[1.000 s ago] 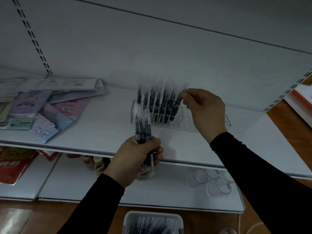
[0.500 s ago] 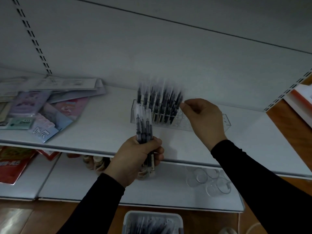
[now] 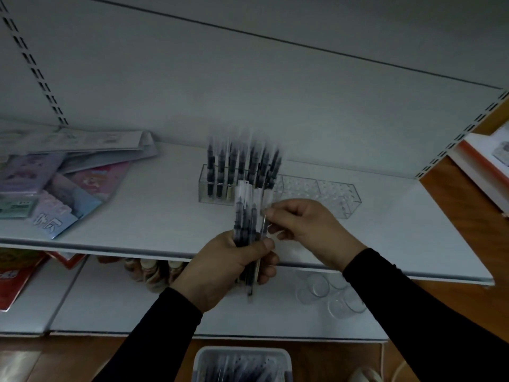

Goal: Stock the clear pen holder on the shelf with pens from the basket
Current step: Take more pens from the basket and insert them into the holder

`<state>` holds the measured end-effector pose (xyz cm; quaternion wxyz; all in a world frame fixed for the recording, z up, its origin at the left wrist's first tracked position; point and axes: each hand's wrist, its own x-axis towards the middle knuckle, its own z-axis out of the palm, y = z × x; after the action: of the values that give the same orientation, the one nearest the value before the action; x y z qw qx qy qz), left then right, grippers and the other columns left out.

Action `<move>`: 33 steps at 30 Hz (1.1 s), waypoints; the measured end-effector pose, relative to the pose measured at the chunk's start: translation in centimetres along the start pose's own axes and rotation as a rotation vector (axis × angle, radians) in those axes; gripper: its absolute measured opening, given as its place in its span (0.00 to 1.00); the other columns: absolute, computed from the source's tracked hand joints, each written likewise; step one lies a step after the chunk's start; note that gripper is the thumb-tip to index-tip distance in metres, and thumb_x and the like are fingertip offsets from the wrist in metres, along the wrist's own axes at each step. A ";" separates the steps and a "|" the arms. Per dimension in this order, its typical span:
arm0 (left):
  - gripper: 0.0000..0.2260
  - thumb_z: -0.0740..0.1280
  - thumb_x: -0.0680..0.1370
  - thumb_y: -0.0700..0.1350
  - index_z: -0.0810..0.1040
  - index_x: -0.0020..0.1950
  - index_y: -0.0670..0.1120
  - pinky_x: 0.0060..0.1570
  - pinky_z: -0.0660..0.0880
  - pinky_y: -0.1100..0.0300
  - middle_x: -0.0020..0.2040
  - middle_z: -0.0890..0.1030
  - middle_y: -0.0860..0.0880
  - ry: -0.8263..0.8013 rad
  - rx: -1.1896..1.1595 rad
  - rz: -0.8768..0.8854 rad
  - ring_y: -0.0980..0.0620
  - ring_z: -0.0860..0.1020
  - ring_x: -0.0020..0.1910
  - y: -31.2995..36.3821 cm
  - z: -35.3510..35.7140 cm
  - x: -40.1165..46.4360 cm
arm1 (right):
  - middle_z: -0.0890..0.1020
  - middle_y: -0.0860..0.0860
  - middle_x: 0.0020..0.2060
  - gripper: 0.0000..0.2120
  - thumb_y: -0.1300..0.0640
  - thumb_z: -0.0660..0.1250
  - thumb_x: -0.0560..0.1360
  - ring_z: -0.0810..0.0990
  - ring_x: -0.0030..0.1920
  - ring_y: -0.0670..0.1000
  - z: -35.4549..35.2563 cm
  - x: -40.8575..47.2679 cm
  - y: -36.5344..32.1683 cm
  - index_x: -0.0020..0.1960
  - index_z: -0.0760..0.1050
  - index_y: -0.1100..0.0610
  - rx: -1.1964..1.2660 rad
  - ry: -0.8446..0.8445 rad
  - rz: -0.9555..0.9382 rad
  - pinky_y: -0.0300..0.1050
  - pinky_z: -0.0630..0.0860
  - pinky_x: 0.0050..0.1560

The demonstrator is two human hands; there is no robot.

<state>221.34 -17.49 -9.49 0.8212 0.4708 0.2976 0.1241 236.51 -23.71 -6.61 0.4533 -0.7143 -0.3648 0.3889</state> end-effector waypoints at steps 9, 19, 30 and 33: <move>0.05 0.67 0.77 0.40 0.77 0.47 0.39 0.31 0.78 0.60 0.36 0.83 0.43 0.193 -0.033 0.073 0.49 0.81 0.31 0.2 -0.5 0.6 | 0.84 0.50 0.33 0.09 0.56 0.69 0.76 0.81 0.36 0.48 -5.4 2.3 -3.2 0.39 0.83 0.54 0.112 0.518 -0.267 0.41 0.80 0.43; 0.05 0.68 0.77 0.40 0.77 0.47 0.39 0.31 0.77 0.60 0.34 0.82 0.44 0.216 -0.017 0.102 0.50 0.79 0.30 0.1 -0.8 0.9 | 0.84 0.47 0.42 0.09 0.52 0.66 0.78 0.81 0.42 0.44 -5.0 5.3 -4.0 0.52 0.82 0.54 -0.316 0.607 -0.436 0.33 0.77 0.50; 0.05 0.68 0.77 0.41 0.77 0.46 0.39 0.31 0.77 0.60 0.35 0.81 0.44 0.191 -0.017 0.106 0.49 0.79 0.31 0.1 -0.9 0.8 | 0.80 0.46 0.40 0.10 0.55 0.65 0.79 0.78 0.41 0.42 -3.8 5.8 -3.4 0.53 0.82 0.58 -0.511 0.506 -0.459 0.19 0.68 0.44; 0.05 0.68 0.77 0.41 0.77 0.46 0.39 0.31 0.77 0.59 0.35 0.81 0.43 0.184 -0.022 0.105 0.49 0.79 0.32 0.1 -1.0 0.8 | 0.81 0.47 0.40 0.09 0.55 0.65 0.79 0.78 0.41 0.43 -3.6 6.0 -3.0 0.51 0.82 0.58 -0.534 0.496 -0.447 0.19 0.68 0.43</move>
<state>221.41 -16.36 -10.10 0.7880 0.4632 0.3454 0.2128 241.78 -18.84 -4.11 0.3997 -0.7817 -0.4786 -0.0104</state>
